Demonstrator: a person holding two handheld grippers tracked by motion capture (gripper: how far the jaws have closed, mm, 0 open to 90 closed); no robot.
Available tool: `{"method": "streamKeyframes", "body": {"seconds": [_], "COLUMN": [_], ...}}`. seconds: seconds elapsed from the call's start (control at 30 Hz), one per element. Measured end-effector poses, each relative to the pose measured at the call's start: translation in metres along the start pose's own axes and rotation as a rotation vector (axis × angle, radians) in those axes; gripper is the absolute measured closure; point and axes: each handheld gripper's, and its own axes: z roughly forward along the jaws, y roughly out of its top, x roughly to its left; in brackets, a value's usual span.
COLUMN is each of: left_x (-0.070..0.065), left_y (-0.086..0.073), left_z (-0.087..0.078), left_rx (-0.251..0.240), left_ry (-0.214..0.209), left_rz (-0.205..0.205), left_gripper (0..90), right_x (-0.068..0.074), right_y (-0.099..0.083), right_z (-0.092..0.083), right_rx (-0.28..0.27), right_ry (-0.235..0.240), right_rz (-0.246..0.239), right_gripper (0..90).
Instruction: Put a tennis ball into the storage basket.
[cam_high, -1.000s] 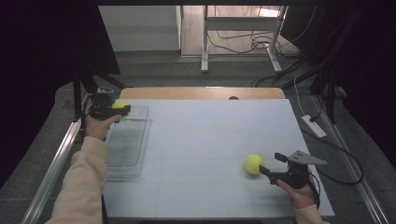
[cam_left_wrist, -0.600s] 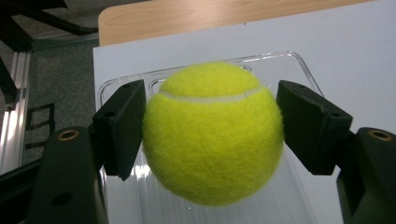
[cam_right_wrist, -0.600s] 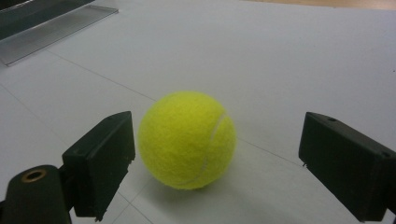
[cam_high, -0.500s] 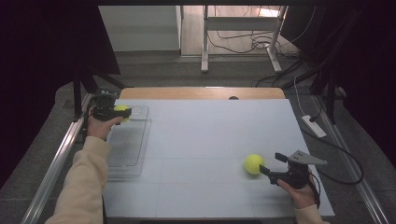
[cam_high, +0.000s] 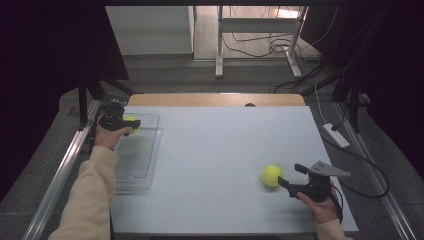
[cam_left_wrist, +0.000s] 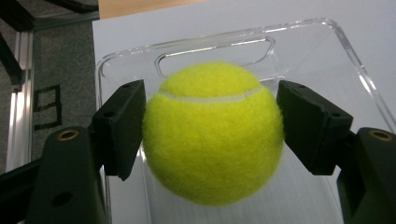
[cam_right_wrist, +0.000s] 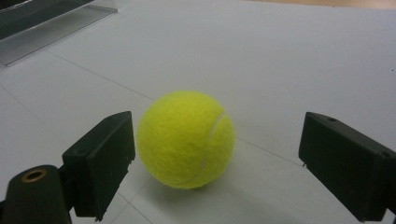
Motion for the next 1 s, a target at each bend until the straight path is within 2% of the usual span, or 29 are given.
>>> {"method": "streamKeyframes", "body": {"seconds": [0.37, 0.7, 0.77, 0.83, 0.93, 1.0], "left_x": [-0.001, 0.0, 0.0, -0.001, -0.005, -0.006], "left_y": [-0.003, -0.003, -0.003, -0.003, -0.001, 0.0], "left_z": [0.008, 0.006, 0.005, 0.004, -0.001, -0.007], "left_rx": [0.036, 0.026, 0.019, 0.011, 0.003, -0.026], "left_ry": [0.012, 0.021, 0.028, 0.022, -0.006, -0.033], "left_rz": [0.007, 0.014, -0.004, -0.011, -0.003, -0.012], "left_gripper": [27.6, 27.2, 26.0, 19.2, 14.5, 12.4], "right_x": [0.0, 0.0, 0.0, 0.0, 0.0, 0.0], "right_y": [0.0, 0.0, 0.0, 0.0, 0.0, 0.0], "right_z": [0.0, 0.0, 0.0, 0.0, 0.0, 0.0], "right_rx": [0.0, 0.003, 0.003, 0.003, 0.003, 0.005], "right_ry": [-0.001, -0.002, -0.001, 0.0, -0.001, -0.001], "right_rz": [-0.003, -0.005, -0.005, -0.005, -0.004, -0.006], "right_gripper": [10.7, 10.7, 10.7, 10.7, 10.7, 10.7]}}
